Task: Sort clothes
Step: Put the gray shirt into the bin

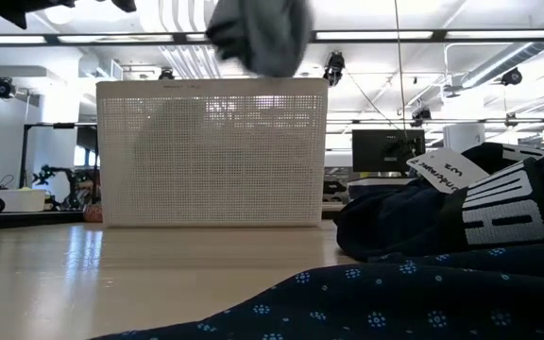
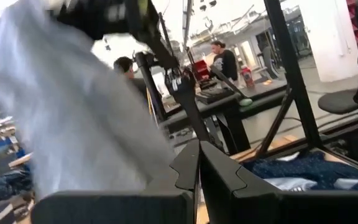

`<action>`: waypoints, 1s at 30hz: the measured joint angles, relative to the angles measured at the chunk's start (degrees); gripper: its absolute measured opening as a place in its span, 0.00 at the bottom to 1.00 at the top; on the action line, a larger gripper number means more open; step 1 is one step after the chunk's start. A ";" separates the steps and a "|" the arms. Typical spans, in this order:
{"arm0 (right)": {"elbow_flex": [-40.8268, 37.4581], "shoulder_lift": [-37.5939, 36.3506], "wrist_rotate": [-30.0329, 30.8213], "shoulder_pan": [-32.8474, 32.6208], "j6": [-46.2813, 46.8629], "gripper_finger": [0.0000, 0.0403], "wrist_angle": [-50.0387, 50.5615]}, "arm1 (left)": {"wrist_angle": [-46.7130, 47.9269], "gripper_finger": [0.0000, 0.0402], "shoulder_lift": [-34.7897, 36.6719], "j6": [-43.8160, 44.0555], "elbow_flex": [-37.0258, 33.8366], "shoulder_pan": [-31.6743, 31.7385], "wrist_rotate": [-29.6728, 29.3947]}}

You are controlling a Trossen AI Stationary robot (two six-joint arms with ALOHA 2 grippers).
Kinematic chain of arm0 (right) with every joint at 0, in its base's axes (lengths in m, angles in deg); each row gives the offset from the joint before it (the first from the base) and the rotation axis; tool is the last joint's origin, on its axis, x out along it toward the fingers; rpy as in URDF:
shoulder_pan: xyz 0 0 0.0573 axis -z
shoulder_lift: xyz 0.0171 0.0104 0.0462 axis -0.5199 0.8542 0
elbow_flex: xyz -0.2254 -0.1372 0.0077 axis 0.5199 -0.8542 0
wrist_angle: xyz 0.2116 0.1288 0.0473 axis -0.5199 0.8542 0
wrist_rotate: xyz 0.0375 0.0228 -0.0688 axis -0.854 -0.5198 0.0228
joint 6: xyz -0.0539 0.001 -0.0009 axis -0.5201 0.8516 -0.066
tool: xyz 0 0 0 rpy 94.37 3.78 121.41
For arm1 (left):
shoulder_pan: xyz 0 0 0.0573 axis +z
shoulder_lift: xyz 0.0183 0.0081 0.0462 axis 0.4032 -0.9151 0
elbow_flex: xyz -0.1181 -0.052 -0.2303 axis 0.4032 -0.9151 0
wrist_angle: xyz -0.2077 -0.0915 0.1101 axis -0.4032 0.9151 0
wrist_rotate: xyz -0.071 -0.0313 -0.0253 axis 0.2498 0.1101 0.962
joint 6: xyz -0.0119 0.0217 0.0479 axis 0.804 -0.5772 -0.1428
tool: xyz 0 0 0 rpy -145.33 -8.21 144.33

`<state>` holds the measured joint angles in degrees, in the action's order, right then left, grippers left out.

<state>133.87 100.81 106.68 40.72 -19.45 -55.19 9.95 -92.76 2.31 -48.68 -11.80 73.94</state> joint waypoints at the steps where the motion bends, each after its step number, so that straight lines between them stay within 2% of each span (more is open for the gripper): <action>1: 0.00 1.29 -1.18 0.99 0.46 0.00 0.11 | 0.01 0.00 0.39 0.02 0.00 0.01 0.00; 12: 0.00 14.50 -9.85 8.36 6.43 0.00 5.39 | 0.57 0.00 2.45 -0.17 0.00 0.01 -0.09; 18: 0.00 22.06 -14.94 10.42 10.67 0.00 10.55 | 0.79 0.00 2.56 -0.40 0.00 0.01 -0.13; 23: 0.00 26.74 -16.39 10.55 12.14 0.01 14.80 | 0.78 0.00 2.56 -0.46 0.00 0.01 -0.13; 26: 0.00 27.62 -16.39 10.00 12.62 0.06 14.90 | 0.80 0.00 2.52 -0.46 0.00 0.01 -0.13; 30: 0.83 27.60 -16.40 9.20 12.55 0.20 15.25 | 0.79 0.00 2.52 -0.46 0.00 0.01 -0.13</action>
<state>134.70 128.41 90.28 49.92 -6.90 -39.93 10.74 -90.25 1.85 -48.68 -11.79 73.80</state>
